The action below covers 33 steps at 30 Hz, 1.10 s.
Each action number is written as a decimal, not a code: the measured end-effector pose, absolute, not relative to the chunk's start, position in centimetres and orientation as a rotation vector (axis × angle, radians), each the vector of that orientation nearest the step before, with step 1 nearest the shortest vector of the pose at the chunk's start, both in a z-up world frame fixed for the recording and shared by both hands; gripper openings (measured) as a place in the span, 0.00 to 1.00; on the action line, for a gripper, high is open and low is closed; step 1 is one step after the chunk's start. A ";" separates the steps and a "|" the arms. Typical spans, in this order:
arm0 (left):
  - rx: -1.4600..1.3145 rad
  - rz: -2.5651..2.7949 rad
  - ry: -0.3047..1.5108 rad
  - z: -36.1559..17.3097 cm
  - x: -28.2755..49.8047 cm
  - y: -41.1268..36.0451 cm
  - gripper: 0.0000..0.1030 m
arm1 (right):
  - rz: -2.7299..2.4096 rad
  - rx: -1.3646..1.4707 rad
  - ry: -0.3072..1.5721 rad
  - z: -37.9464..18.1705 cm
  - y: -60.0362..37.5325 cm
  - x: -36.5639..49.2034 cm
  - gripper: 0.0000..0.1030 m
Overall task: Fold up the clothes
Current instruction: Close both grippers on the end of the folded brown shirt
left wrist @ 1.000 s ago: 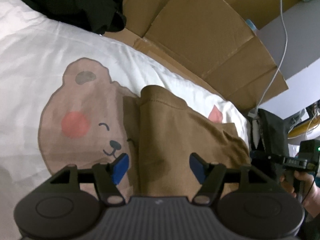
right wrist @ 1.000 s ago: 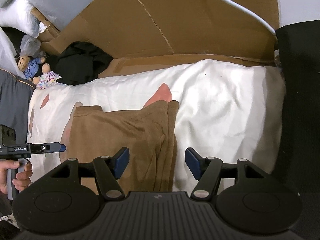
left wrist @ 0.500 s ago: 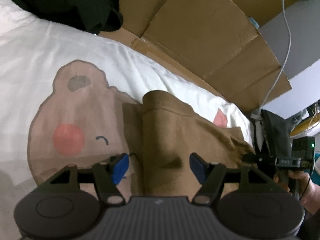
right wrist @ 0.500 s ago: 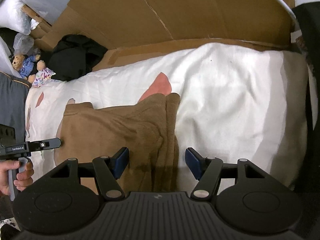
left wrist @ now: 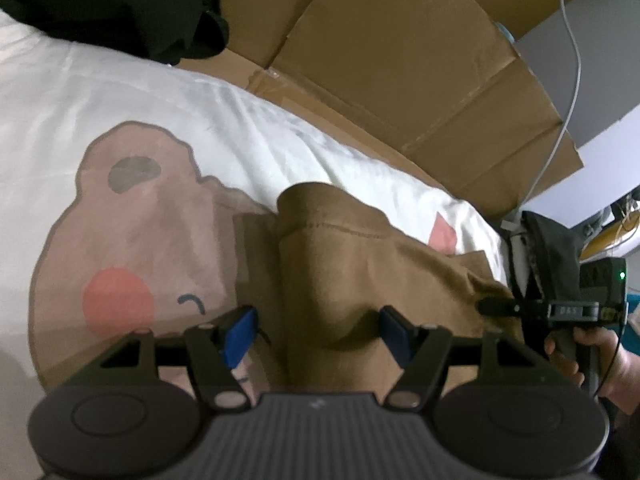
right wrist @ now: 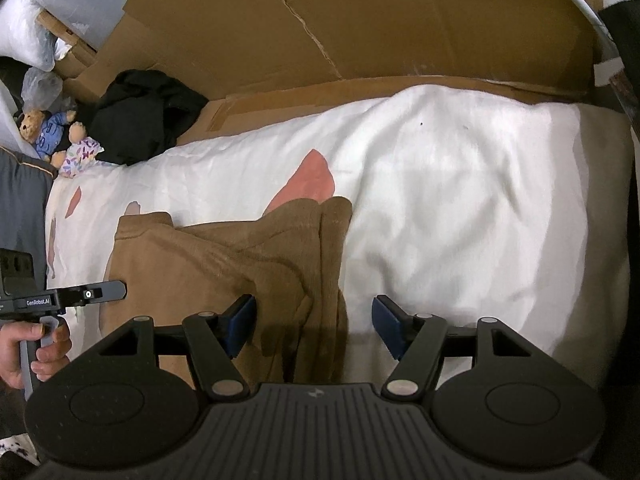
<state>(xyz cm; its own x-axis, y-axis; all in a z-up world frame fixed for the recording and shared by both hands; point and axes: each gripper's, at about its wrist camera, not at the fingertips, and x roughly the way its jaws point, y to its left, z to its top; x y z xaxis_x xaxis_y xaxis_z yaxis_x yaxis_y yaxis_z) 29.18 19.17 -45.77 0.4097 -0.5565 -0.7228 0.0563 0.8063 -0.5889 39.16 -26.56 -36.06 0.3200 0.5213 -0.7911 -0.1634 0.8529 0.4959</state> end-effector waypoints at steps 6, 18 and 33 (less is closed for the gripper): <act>-0.530 -0.422 1.090 -46.0 29.5 19.2 0.68 | 0.468 0.388 1.162 -36.3 -27.6 39.2 0.67; -0.460 -0.422 1.085 -45.6 29.8 18.0 0.70 | 0.482 0.340 1.147 -36.5 -26.3 39.6 0.70; -0.353 -0.395 1.079 -45.3 29.8 16.5 0.67 | 0.476 0.276 1.129 -36.4 -24.7 40.0 0.70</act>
